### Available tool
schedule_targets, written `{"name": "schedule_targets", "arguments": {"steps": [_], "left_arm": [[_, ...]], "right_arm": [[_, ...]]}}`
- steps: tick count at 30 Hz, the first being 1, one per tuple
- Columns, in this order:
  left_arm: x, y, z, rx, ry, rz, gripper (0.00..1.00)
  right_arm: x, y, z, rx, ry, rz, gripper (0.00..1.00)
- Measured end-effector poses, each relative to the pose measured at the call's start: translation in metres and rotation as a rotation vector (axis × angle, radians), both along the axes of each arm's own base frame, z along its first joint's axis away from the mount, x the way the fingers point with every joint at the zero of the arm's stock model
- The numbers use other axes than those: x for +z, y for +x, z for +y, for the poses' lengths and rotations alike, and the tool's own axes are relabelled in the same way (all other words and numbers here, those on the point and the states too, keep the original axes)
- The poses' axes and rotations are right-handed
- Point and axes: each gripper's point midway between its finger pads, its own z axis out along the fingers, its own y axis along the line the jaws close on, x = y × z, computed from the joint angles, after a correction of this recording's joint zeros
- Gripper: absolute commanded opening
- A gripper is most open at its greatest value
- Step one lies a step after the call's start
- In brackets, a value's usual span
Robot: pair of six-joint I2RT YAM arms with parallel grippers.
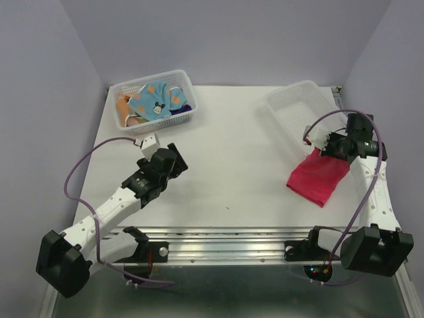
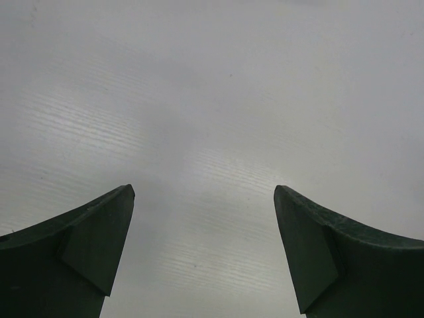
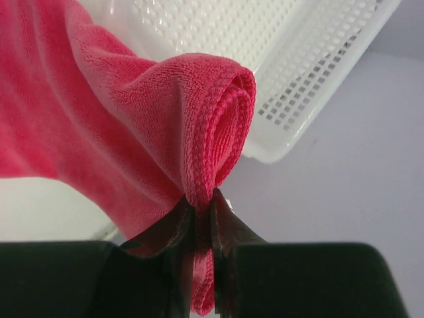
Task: Fold and stack the towels
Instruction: Neatly place the folded towel into the bin
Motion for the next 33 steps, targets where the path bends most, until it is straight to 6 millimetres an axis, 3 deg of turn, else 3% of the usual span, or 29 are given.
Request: {"name": "schedule_targets", "arguments": {"steps": [6,9,12,19,23,33], "left_arm": [[-0.009,0.016,0.02,0.046,0.015,0.028,0.99],[-0.014,0.019,0.024,0.044,0.031,0.043,0.99],[-0.017,0.02,0.022,0.031,0.041,0.051,0.99],[-0.007,0.027,0.016,0.009,0.036,0.03,0.99],[-0.005,0.029,0.017,0.013,0.034,0.023,0.99],[-0.003,0.03,0.018,0.01,0.039,0.02,0.99]], "right_arm": [[0.013,0.003,-0.027,0.073,-0.127,-0.036,0.01],[0.031,0.019,-0.032,0.076,-0.166,-0.15,0.01],[0.043,0.034,-0.029,0.104,-0.185,-0.276,0.01],[0.047,0.078,-0.011,0.219,-0.136,-0.468,0.01],[0.066,0.105,-0.008,0.24,-0.116,-0.593,0.01],[0.069,0.125,0.008,0.3,-0.011,-0.654,0.01]]}}
